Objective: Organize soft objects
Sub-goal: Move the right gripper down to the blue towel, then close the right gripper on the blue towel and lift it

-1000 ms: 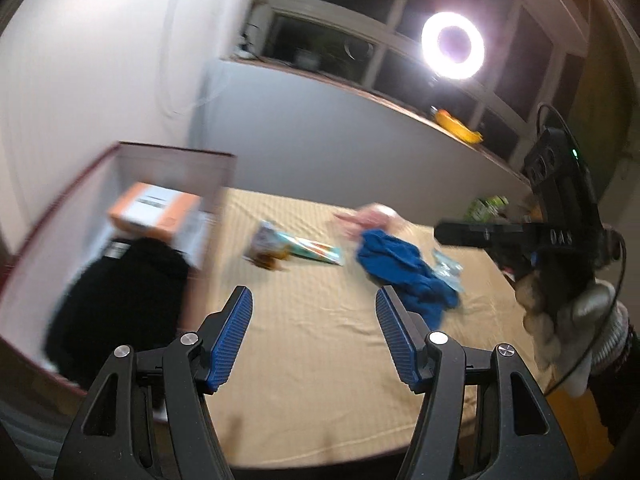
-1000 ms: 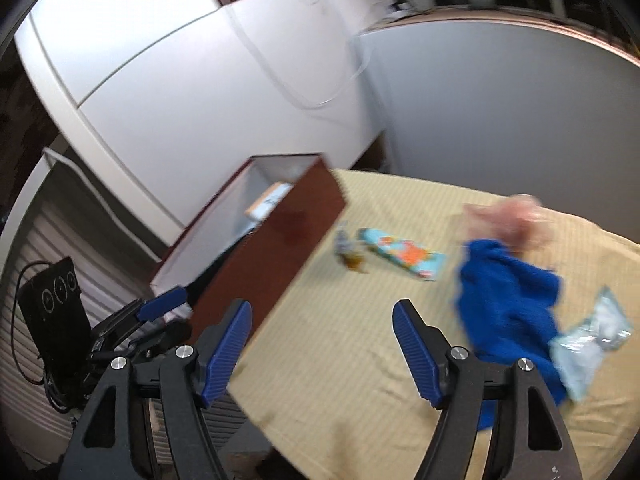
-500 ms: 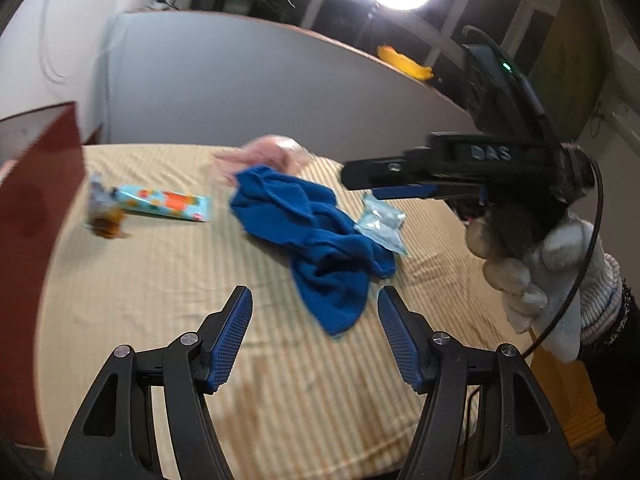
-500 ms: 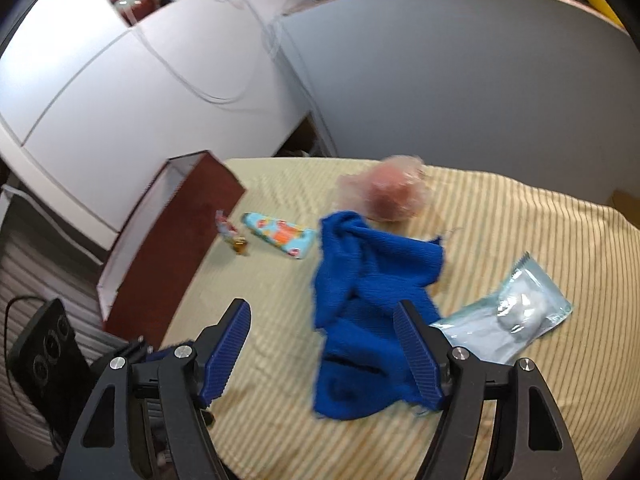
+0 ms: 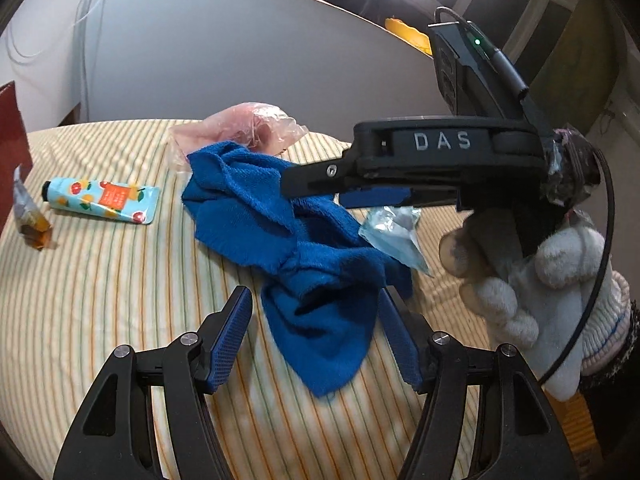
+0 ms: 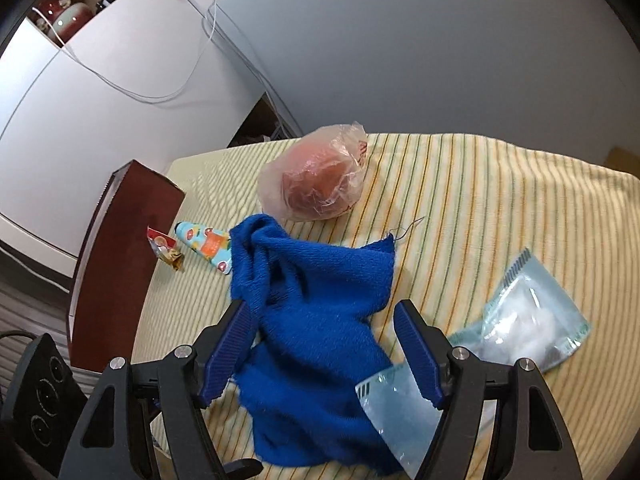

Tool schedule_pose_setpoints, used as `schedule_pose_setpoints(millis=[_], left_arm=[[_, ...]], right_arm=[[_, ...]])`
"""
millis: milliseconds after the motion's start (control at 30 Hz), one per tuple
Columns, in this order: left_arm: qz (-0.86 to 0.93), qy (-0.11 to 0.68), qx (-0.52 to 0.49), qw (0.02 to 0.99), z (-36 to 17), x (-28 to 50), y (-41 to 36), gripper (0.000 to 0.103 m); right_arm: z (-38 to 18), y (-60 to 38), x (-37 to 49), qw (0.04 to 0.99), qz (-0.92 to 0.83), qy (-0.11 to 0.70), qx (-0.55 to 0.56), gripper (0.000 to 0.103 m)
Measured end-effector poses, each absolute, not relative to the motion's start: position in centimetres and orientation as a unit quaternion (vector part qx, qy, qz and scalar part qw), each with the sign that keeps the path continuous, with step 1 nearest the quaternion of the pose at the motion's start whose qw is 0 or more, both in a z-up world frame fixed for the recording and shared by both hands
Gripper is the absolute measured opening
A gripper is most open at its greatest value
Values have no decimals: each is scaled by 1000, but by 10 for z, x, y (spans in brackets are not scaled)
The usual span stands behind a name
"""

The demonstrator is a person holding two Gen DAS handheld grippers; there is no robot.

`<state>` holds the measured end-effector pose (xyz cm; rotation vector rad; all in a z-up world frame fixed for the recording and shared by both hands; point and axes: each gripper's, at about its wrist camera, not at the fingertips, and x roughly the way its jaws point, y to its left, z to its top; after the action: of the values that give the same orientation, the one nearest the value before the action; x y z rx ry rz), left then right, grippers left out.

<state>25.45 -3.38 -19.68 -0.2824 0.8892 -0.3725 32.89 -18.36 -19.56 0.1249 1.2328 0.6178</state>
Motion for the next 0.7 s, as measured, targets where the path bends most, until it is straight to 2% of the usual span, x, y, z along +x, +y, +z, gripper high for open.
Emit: schedule_pose_setpoints(millis=[333, 433, 500, 567, 700], left_arm=[[-181, 429, -160, 870, -212, 271, -38, 65], [-183, 426, -159, 872, -213, 272, -40, 63], [-187, 422, -162, 872, -212, 272, -41, 56], [-191, 419, -164, 873, -210, 271, -41, 44], [-200, 417, -165, 871, -207, 271, -41, 42]], right_arm=[[-212, -168, 325, 749, 312, 581, 61, 71], [-213, -163, 320, 746, 321, 581, 60, 71], [-213, -159, 316, 745, 323, 581, 61, 70], [-213, -158, 314, 742, 327, 582, 65, 59], [-215, -156, 307, 732, 335, 589, 77, 47]])
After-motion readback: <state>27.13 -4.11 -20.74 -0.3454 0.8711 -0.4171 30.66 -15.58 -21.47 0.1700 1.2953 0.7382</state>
